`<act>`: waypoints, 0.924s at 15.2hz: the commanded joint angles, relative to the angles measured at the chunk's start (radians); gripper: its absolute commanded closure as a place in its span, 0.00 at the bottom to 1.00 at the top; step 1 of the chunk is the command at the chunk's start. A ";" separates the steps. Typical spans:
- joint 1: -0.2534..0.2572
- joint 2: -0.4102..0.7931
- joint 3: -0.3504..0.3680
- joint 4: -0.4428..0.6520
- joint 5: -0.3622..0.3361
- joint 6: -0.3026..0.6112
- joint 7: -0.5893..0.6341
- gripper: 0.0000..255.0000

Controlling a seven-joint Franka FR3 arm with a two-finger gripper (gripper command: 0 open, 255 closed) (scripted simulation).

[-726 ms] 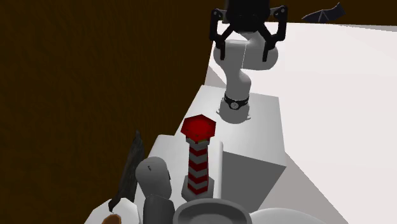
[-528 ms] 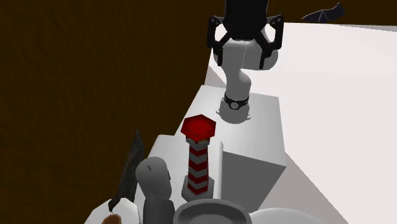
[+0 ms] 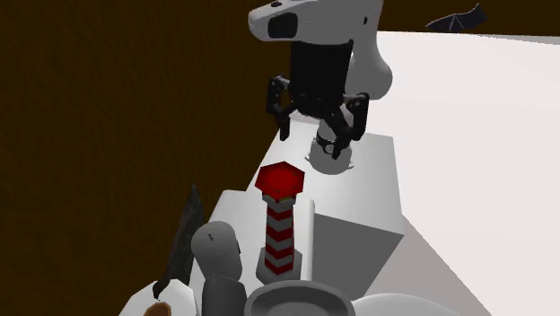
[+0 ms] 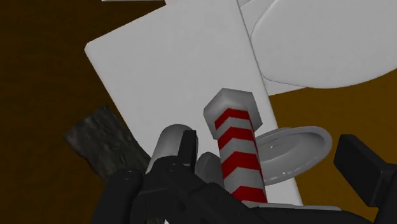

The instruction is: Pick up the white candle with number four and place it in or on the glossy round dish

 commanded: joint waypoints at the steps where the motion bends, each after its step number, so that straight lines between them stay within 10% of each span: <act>1: -0.021 0.059 0.012 -0.002 -0.015 0.070 0.055 0.00; 14: -0.165 0.475 0.026 0.112 -0.189 0.396 0.417 0.00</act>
